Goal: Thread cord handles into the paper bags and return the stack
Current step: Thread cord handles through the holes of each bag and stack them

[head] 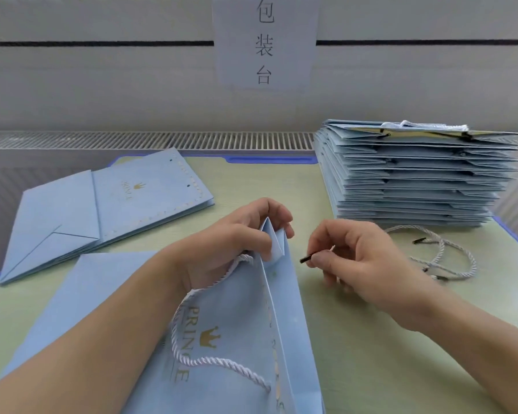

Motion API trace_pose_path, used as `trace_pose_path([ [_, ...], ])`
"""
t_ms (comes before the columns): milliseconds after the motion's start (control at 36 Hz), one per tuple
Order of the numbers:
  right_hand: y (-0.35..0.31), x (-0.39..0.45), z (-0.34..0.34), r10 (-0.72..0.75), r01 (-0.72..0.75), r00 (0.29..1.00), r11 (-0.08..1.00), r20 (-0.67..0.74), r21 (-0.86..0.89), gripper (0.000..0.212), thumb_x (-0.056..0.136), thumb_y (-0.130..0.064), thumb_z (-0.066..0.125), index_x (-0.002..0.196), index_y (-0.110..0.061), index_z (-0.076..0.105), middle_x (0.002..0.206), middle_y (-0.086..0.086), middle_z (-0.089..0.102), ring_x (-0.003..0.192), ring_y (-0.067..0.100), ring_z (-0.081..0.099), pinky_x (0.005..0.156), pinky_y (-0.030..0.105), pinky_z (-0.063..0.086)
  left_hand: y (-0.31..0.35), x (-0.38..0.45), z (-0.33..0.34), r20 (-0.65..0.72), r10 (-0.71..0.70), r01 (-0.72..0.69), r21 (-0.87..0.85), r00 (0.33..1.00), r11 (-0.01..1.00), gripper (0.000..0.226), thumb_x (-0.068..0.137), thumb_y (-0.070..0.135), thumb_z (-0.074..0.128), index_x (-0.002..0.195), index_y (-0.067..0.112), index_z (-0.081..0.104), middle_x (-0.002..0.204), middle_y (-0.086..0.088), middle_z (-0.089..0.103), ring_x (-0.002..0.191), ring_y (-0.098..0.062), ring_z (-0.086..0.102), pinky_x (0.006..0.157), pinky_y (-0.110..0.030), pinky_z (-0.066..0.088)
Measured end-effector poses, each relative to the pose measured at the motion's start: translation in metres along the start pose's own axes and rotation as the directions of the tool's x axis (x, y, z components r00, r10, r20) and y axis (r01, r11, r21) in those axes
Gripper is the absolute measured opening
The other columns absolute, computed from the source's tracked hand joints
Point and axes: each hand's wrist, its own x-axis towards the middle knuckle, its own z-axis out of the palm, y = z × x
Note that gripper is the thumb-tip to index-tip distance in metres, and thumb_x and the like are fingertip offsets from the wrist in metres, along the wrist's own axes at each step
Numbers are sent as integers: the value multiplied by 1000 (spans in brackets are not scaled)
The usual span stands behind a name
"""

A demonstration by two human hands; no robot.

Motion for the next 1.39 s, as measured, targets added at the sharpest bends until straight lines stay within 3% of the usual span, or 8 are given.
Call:
trace_pose_path([
  [111,0,0,14,-59,51,997,990,-59,-128,19,79,-8,71,63,-18,67,58,-14,51,53,4,40,55,16,34,1,0,0,-12,-2,2,-14,1000,1000,54,53,0,47,105,11,51,93,0,58,72,-12,54,56,-21,45],
  [250,-5,-2,23,74,-74,997,997,19,30,18,85,-8,64,67,-9,68,57,-4,54,53,7,40,50,19,32,2,0,1,-39,6,-7,-18,999,1000,53,51,1,47,103,13,52,91,-1,56,73,-14,52,58,-25,42],
  [389,-14,-5,25,182,-204,974,963,135,176,27,90,-3,59,67,-14,69,60,0,59,45,7,44,42,14,34,1,0,1,-40,8,-9,-33,999,999,52,51,1,47,102,13,52,95,-3,54,71,-15,53,58,-26,42],
  [528,-14,-5,27,175,-210,968,958,179,195,21,91,-4,59,75,-9,72,67,5,63,51,14,46,45,16,37,1,-1,1,-36,12,-14,-40,999,999,51,51,1,47,101,13,52,95,-3,54,70,-14,53,57,-25,43],
  [833,-12,5,33,113,-146,985,943,128,297,27,87,4,59,70,-14,70,69,9,69,58,13,56,52,20,42,1,-1,3,-46,-9,5,-85,999,996,51,51,-1,45,100,13,52,95,-5,54,70,-17,54,63,-31,42],
  [944,-9,3,37,104,-133,989,939,107,318,13,87,7,58,83,-2,66,77,20,71,61,17,63,55,25,50,0,0,2,-44,-12,9,-83,999,997,52,50,-1,45,100,12,52,94,-4,55,70,-18,54,63,-31,42],
  [1167,-12,-1,37,119,-187,979,855,168,483,9,87,10,57,95,8,61,83,22,69,61,17,65,55,20,52,-1,2,2,-46,-28,23,-95,999,995,51,50,-1,45,98,13,53,94,-4,55,69,-17,53,60,-29,43],
  [1389,-16,-3,27,200,-309,945,800,258,515,12,91,3,50,101,-1,54,78,10,70,65,16,64,59,22,52,-1,2,3,-59,-40,33,-103,997,994,51,50,-1,46,99,14,53,94,-5,56,67,-15,56,60,-27,45],
])
